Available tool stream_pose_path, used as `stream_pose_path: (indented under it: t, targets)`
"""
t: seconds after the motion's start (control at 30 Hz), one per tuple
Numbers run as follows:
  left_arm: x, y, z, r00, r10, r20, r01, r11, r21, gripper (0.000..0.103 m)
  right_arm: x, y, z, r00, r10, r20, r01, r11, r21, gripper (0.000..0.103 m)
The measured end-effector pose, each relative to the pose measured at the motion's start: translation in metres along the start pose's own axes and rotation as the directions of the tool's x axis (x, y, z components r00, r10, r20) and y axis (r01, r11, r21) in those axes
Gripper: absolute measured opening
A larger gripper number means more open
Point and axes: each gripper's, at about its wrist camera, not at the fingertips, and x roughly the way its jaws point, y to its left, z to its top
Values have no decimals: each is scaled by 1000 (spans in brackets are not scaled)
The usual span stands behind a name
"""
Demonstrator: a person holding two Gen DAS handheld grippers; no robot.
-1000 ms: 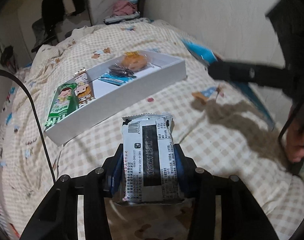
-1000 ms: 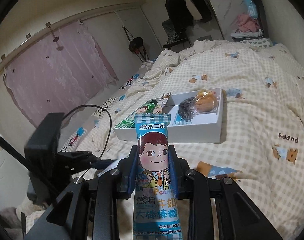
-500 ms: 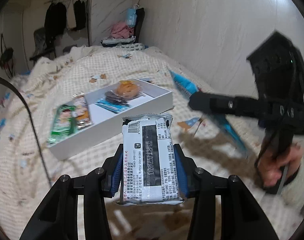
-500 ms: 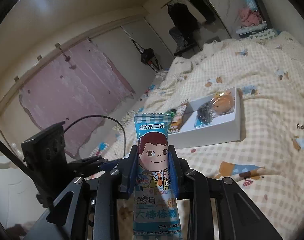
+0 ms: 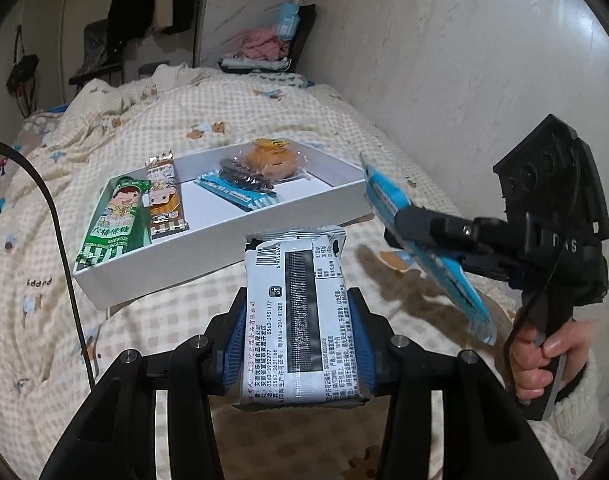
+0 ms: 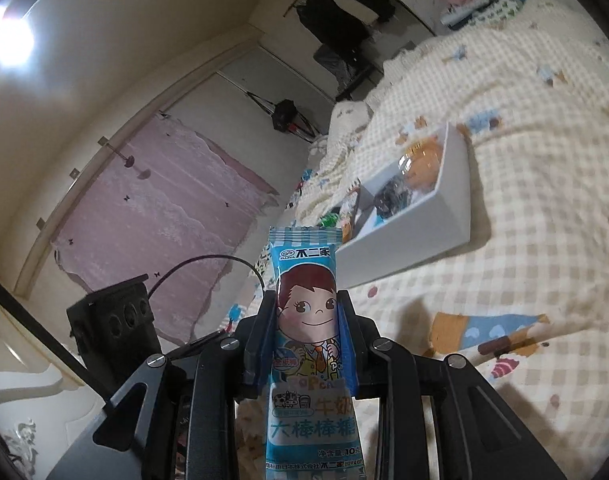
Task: Organize objects
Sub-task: 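Lift and carry both packs toward the white box with both grippers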
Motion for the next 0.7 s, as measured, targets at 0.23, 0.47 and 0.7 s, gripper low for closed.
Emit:
stream_pose_path:
  t: [0.23,0.47,0.7]
  targets:
    - [8,3,10,1000,-12,-20,12,1000,20,50,11,0,8,998,-38,-48,37,999,-23,30]
    - [3,28,28,1000,-24,11,25,999,-21,50,21,4,34,994,-39,-100,36,999,-33,30]
    - [11,53,64,996,83,36,-82,996,-28,50,59,17,79,985,-86,-149,73,993,-94,30]
